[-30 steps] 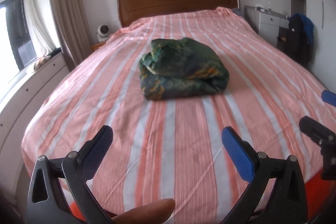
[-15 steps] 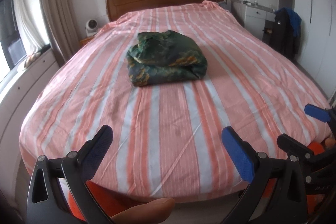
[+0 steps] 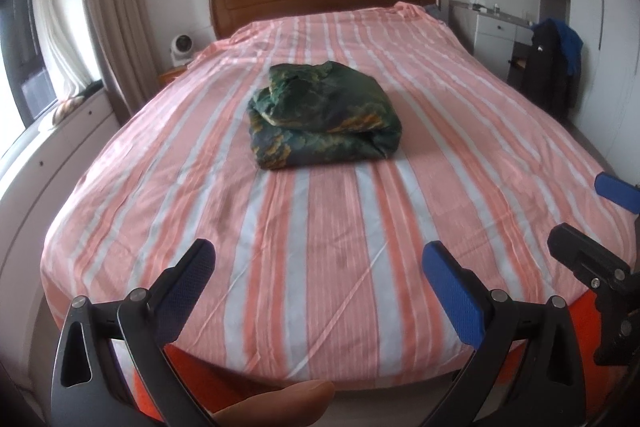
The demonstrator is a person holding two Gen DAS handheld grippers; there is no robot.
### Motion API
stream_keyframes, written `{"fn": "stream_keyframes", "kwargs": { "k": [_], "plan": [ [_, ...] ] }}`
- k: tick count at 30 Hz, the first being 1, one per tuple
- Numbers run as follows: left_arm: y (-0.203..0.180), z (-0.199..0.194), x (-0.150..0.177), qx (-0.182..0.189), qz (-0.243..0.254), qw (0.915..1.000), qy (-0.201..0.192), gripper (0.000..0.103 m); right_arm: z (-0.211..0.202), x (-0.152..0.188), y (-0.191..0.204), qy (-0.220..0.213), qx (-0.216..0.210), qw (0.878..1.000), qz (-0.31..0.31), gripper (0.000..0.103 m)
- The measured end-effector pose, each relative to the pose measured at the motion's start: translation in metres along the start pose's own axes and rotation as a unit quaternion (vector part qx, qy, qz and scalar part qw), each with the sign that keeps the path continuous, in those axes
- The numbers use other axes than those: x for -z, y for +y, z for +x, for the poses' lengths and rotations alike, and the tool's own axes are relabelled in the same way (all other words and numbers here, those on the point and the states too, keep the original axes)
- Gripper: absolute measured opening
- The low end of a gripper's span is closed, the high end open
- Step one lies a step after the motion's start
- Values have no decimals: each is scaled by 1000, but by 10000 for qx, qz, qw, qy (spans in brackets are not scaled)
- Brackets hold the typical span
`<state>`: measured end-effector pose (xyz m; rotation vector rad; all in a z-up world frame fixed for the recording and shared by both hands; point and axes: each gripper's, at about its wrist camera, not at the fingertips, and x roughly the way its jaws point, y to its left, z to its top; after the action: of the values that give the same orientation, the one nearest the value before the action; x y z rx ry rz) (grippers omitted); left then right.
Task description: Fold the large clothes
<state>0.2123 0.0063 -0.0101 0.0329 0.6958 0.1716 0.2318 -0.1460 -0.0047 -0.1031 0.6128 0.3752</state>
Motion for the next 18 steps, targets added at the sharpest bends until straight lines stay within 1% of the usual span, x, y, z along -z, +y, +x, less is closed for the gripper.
{"fn": "stream_keyframes", "kwargs": {
  "k": [3, 8, 14, 18],
  "plan": [
    [3, -1, -1, -82, -79, 9999, 58, 103, 2, -4, -4, 56, -5, 10000, 45, 103],
    [4, 2, 2, -82, 17, 9997, 211, 103, 3, -5, -7, 155, 2, 9999, 46, 103],
    [6, 0, 0, -183, 37, 9996, 219, 103, 7, -9, 1, 200, -1, 9997, -102, 103],
    [11, 1, 0, -201, -21, 9993, 307, 103, 17, -7, 7, 325, -24, 9994, -150, 103]
  ]
}}
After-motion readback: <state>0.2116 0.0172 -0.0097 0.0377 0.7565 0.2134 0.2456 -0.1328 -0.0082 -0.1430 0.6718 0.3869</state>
